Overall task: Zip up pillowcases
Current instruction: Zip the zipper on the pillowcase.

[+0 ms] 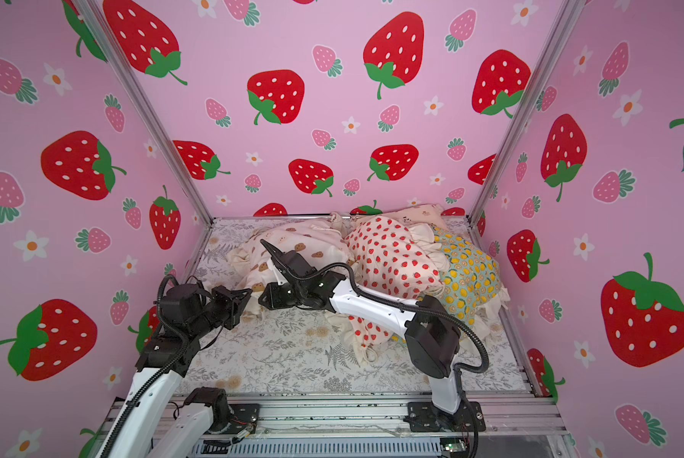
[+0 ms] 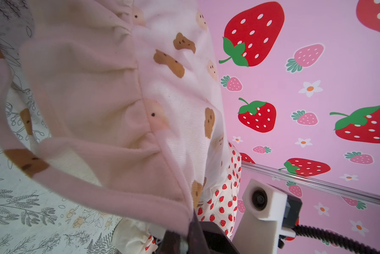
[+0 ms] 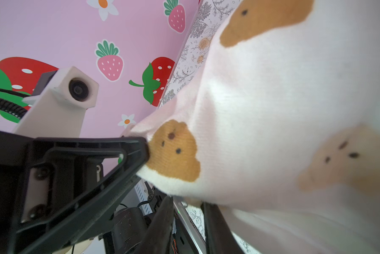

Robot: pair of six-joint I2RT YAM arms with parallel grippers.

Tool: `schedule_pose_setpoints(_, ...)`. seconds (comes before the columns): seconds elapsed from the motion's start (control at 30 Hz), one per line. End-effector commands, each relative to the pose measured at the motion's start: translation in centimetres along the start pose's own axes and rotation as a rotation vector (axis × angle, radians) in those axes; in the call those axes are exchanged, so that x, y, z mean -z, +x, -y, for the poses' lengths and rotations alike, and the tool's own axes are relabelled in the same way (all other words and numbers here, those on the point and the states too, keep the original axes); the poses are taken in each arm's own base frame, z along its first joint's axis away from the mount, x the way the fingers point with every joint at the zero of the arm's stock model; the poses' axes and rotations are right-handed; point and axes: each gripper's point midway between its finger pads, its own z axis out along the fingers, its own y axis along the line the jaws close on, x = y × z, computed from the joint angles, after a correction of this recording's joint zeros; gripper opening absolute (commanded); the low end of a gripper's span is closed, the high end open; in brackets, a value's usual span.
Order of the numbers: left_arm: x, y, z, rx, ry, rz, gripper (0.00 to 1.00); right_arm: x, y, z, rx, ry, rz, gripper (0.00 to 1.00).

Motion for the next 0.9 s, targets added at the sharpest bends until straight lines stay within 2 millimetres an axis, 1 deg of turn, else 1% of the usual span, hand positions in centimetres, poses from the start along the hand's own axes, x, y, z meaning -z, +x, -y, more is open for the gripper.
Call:
schedule_pose_setpoints(0.0,0.5,0.1,1.5,-0.01,0.043,-0.004,0.0,0.3,-0.4,-1.3,0.006,-0.025,0.012,0.27)
schedule_pose_setpoints(0.1,0.4,0.2,1.2,-0.002,0.04,-0.007,0.0,0.3,-1.0,-2.0,0.014,-0.046,0.025,0.27)
schedule_pose_setpoints(0.33,0.5,0.3,1.1,0.003,0.046,-0.007,0.0,0.0,-1.4,-2.4,0.017,-0.056,0.026,0.27)
schedule_pose_setpoints(0.57,0.5,0.4,1.2,-0.004,0.042,-0.009,0.0,-0.6,-1.1,-1.3,-0.003,-0.029,0.014,0.26)
schedule_pose_setpoints(0.77,0.6,0.7,1.6,-0.013,0.052,-0.028,0.0,-0.8,-1.4,-1.0,-0.009,-0.037,0.024,0.22)
schedule_pose_setpoints(0.87,0.8,0.8,1.5,-0.018,0.05,-0.029,0.0,-0.7,-1.7,-1.3,0.0,-0.043,0.032,0.2)
